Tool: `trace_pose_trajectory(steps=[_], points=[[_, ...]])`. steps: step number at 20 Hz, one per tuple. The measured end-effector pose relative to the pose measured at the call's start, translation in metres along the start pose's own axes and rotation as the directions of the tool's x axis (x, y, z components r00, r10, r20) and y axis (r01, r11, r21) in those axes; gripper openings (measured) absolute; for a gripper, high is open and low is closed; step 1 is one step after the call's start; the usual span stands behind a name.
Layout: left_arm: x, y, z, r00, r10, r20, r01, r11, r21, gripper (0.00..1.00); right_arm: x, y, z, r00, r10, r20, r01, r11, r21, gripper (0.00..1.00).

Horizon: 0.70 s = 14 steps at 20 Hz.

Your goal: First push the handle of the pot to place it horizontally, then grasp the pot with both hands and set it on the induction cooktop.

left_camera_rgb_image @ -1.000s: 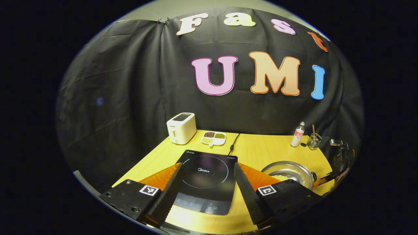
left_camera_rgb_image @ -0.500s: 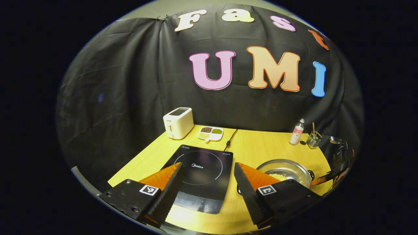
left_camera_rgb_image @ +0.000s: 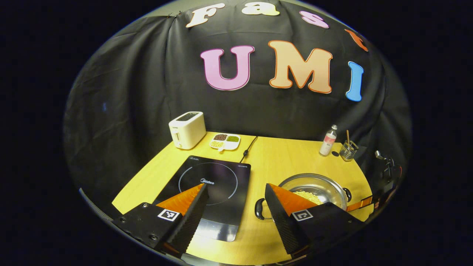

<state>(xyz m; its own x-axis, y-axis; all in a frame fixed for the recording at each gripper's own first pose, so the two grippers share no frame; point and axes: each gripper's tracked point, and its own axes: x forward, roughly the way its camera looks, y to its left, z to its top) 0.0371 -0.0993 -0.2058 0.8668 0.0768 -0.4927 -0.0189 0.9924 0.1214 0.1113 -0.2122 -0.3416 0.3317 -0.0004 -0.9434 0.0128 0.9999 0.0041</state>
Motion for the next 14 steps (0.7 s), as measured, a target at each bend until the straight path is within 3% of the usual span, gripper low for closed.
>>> trace_pose_trajectory(steps=[2, 6, 7, 8, 9, 14], points=[[0.007, -0.009, -0.018, 0.997, -0.031, -0.077, 0.030, 0.999, -0.013, 0.95, -0.006, 0.008, 0.009, 0.998, 0.056, 0.018, -0.057, 0.996, 0.064, 0.85], [0.022, -0.030, -0.049, 0.972, -0.094, -0.215, 0.085, 0.995, -0.053, 0.96, -0.008, 0.023, 0.023, 0.990, 0.133, 0.045, -0.138, 0.981, 0.135, 0.84], [0.026, -0.034, -0.055, 0.965, -0.109, -0.240, 0.097, 0.993, -0.061, 0.97, -0.007, 0.025, 0.027, 0.989, 0.143, 0.048, -0.149, 0.978, 0.144, 0.89], [0.030, -0.038, -0.059, 0.957, -0.121, -0.262, 0.107, 0.992, -0.070, 0.97, -0.005, 0.029, 0.029, 0.987, 0.151, 0.051, -0.157, 0.976, 0.153, 0.84], [0.035, -0.043, -0.064, 0.949, -0.132, -0.288, 0.114, 0.990, -0.079, 0.96, -0.002, 0.029, 0.032, 0.987, 0.152, 0.051, -0.158, 0.974, 0.162, 0.89], [0.066, -0.055, -0.093, 0.893, -0.188, -0.408, 0.122, 0.976, -0.181, 0.96, 0.020, 0.029, 0.043, 0.989, 0.137, 0.047, -0.143, 0.974, 0.174, 0.90]])
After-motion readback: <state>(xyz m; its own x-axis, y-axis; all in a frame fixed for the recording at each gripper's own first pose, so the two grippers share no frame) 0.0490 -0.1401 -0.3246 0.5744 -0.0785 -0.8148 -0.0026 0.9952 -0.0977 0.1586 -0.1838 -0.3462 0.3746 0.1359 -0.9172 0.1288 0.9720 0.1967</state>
